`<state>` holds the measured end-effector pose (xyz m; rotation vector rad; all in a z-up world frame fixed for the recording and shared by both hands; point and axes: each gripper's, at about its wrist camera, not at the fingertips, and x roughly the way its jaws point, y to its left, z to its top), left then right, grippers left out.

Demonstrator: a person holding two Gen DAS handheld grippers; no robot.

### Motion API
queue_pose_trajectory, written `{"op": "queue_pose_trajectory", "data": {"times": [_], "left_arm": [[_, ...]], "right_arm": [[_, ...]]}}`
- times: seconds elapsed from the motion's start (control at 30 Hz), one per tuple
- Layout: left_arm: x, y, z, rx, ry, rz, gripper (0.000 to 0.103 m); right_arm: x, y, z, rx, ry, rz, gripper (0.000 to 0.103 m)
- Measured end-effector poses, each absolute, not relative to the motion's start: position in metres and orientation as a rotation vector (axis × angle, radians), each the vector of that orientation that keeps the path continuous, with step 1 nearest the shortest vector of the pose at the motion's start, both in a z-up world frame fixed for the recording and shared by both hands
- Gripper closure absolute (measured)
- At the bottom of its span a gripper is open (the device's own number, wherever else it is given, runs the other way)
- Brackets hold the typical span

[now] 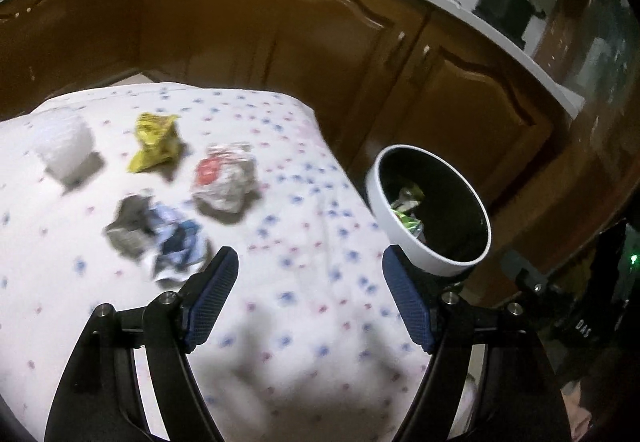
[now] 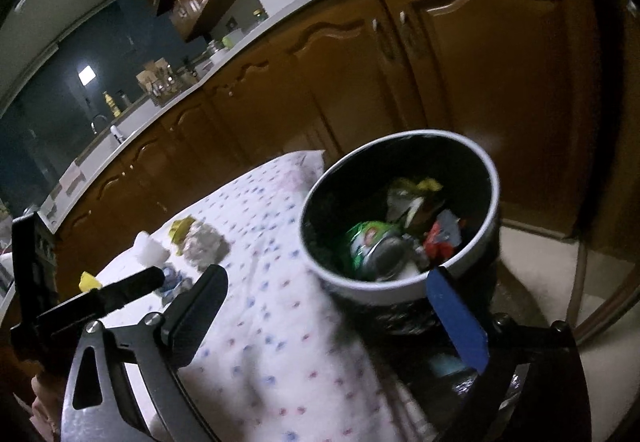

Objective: Collect trash
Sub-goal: 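Move both open tools back over the crumpled wrappers on the table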

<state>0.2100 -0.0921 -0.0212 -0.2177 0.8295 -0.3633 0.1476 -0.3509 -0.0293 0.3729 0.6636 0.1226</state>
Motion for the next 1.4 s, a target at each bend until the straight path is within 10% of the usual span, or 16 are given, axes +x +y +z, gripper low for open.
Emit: {"op": "queue_pose_trajectory", "data": {"times": [1.17,1.4], "left_arm": [[0.223,0.04,-0.062,-0.365,0.911,-0.191,0.026],[0.243,0.032,-0.064,-0.363,0.915,-0.217,0.026]], "right_arm": [[0.207,-0.228,-0.054,0.341,0.786,0.375,0.003],[0.24,-0.216,-0.061,0.388,0.817,0.42,0.018]]}}
